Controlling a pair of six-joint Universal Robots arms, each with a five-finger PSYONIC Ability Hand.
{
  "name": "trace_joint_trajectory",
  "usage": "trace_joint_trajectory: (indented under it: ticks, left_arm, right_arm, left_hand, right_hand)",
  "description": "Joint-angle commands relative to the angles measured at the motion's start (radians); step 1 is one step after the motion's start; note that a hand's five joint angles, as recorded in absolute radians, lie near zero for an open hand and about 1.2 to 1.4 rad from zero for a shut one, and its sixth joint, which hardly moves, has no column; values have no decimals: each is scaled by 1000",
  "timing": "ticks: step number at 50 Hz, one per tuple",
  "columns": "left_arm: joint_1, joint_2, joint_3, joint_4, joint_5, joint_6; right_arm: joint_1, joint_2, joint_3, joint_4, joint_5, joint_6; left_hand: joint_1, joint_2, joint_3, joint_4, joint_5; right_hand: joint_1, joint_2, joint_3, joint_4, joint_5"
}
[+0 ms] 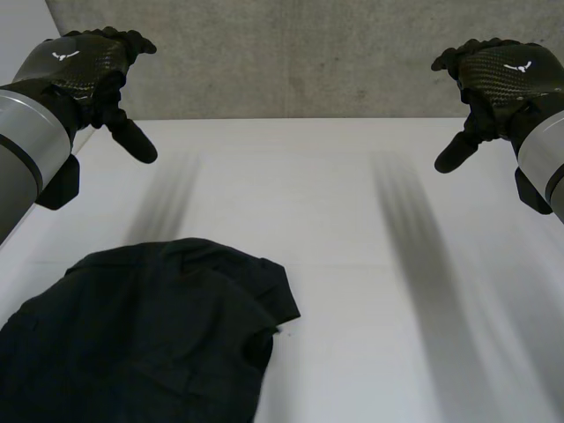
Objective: Fold the shorts.
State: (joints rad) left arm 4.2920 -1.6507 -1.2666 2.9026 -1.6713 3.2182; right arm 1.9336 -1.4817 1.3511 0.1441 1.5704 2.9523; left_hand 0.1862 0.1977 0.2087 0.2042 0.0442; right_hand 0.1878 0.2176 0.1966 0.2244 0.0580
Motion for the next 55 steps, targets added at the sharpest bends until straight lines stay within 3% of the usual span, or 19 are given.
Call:
trace_joint_trajectory:
  ticks: [1, 6, 14, 17, 24, 27, 28, 30, 38, 44, 48, 55]
  left_arm:
    - [0, -15, 1, -3, 2, 6]
    - [0, -49, 3, -10, 2, 58]
    - [0, -159, -23, -68, 2, 297]
    - [-15, -211, -66, -105, -2, 377]
    - [-12, -308, -151, -99, -5, 434]
    - [-12, -353, -137, -59, -5, 437]
    - [-15, -368, -117, -27, -7, 437]
    - [-21, -382, -86, 4, -7, 437]
    - [-116, -534, 212, 79, -11, 414]
    - [-199, -632, 476, 82, -4, 208]
    - [-230, -656, 520, 96, 5, 120]
    - [-319, -701, 461, 102, -2, 129]
  right_arm:
    - [2, 6, 2, 0, -44, -5]
    - [5, 17, 13, 17, -128, -39]
    - [51, 133, 62, 29, -329, -93]
    - [59, 181, 63, 31, -323, -94]
    - [56, 221, 66, 25, -276, -98]
    - [50, 221, 68, 22, -268, -99]
    - [50, 221, 69, 20, -267, -99]
    - [48, 221, 68, 20, -265, -101]
    - [21, 207, 46, 15, -262, -107]
    - [-56, 201, 28, 14, -236, -102]
    - [-68, 201, 13, 14, -198, -102]
    - [-79, 201, 7, 14, -173, -104]
  left_hand:
    - [-2, -14, -25, -20, -35]
    - [13, 1, -10, -5, -20]
    - [30, 19, 8, 12, -2]
    - [56, 45, 34, 39, 24]
    - [138, 127, 116, 120, 106]
    - [627, 616, 605, 609, 595]
    - [1004, 993, 982, 986, 972]
    - [1209, 1198, 1187, 1191, 1177]
    - [1210, 1199, 1188, 1192, 1178]
    - [1210, 1199, 1188, 1192, 1178]
    - [1210, 1199, 1188, 1192, 1178]
    - [1210, 1199, 1188, 1192, 1178]
  right_hand:
    - [-13, -43, -22, -50, -58]
    - [-13, -43, -22, -50, -58]
    - [-13, -43, -22, -50, -58]
    - [-13, -43, -22, -50, -58]
    - [-13, -43, -22, -50, -58]
    - [-13, -43, -22, -50, -58]
    - [-13, -43, -22, -50, -58]
    - [-13, -43, -22, -50, -58]
    - [-13, -43, -22, -50, -58]
    - [-13, -43, -22, -50, -58]
    - [-13, -43, -22, -50, -58]
    - [-13, -43, -22, -50, -58]
